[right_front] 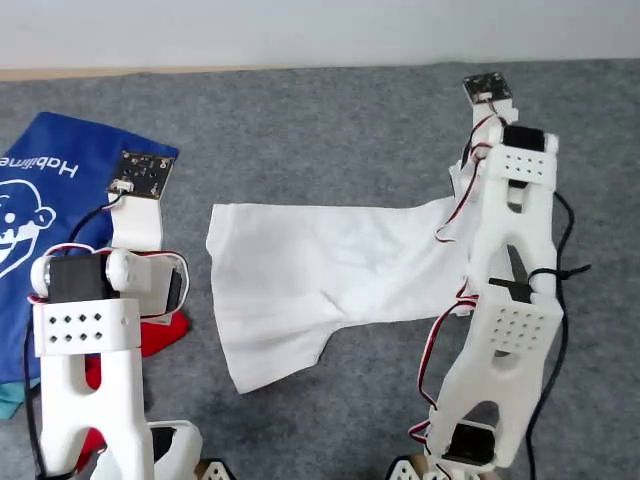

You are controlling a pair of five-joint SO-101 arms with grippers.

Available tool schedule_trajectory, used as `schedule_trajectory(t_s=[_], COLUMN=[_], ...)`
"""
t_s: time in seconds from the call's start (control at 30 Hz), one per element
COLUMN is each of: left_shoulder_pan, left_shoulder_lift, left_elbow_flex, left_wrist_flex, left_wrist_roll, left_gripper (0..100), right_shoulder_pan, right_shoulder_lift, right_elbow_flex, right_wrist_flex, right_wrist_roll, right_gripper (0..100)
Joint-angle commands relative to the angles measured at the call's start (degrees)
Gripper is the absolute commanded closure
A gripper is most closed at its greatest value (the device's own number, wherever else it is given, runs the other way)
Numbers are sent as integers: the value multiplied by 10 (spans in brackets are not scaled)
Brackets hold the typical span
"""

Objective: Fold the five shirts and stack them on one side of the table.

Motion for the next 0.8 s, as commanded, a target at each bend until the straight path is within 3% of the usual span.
schedule_trajectory(t_s=[0.0, 0.17, 0.33, 0.77], left_shoulder_pan=[-3, -3, -3, -3], left_shoulder_lift=[-18, -18, -18, -18], left_elbow_flex=[-13, -13, -13, -14], left_wrist_flex=[1, 1, 1, 3], left_wrist_roll=[5, 4, 4, 4], left_gripper=[996, 996, 996, 996], right_shoulder_pan=[-7, -21, -61, -163], right_shoulder_lift=[-9, -9, -9, 94], right_elbow_flex=[-69, -103, -104, -105], right_wrist_flex=[106, 205, 225, 61], right_wrist_roll=[-5, -7, -8, -3], right_gripper=[990, 990, 990, 990])
